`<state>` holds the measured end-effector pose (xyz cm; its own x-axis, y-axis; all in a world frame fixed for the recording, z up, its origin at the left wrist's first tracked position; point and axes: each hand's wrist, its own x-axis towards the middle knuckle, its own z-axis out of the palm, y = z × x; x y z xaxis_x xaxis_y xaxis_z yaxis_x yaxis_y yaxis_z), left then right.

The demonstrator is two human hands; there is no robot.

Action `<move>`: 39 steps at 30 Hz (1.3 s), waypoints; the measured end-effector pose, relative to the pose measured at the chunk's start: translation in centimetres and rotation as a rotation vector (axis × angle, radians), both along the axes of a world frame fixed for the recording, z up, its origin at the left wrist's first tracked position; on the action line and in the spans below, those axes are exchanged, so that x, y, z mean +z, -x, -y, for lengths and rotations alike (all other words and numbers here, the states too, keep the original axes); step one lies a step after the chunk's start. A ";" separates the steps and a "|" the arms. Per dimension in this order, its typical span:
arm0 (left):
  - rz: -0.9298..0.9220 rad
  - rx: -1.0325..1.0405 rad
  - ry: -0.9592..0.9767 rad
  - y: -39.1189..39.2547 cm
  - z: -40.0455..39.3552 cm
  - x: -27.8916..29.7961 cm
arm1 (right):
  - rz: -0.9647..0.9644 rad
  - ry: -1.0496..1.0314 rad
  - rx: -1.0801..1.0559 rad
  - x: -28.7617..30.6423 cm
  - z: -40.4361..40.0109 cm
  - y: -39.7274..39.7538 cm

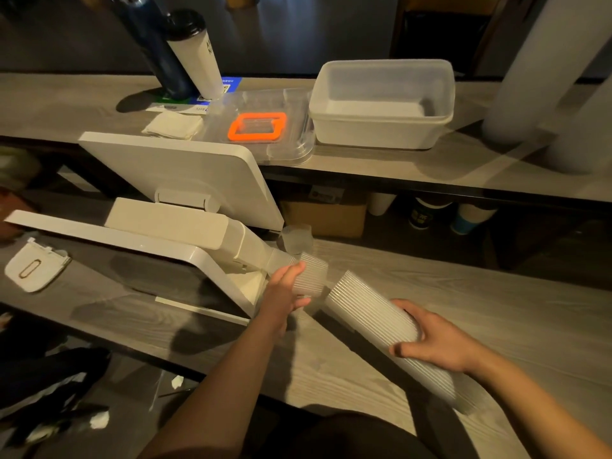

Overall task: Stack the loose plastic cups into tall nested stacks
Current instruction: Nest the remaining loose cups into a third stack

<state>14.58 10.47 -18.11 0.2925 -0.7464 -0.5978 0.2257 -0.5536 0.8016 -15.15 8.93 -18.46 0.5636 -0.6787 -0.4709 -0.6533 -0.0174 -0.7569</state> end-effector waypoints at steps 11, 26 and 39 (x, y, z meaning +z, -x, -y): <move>-0.058 -0.239 0.024 0.6 -1.2 2.0 | 0.006 0.100 0.054 0.7 -0.7 -1.0; 0.499 -0.047 -0.013 -1.0 0.3 -0.5 | -0.019 0.151 -0.047 -0.3 -0.2 -0.6; 1.010 -0.286 -0.260 -2.1 4.9 -4.2 | 0.014 0.125 -0.149 -1.1 0.7 -0.2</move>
<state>16.73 5.52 -22.34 0.5740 -0.7504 -0.3279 -0.6378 -0.6608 0.3957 -14.98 8.28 -19.51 0.4586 -0.8077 -0.3706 -0.6454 -0.0160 -0.7637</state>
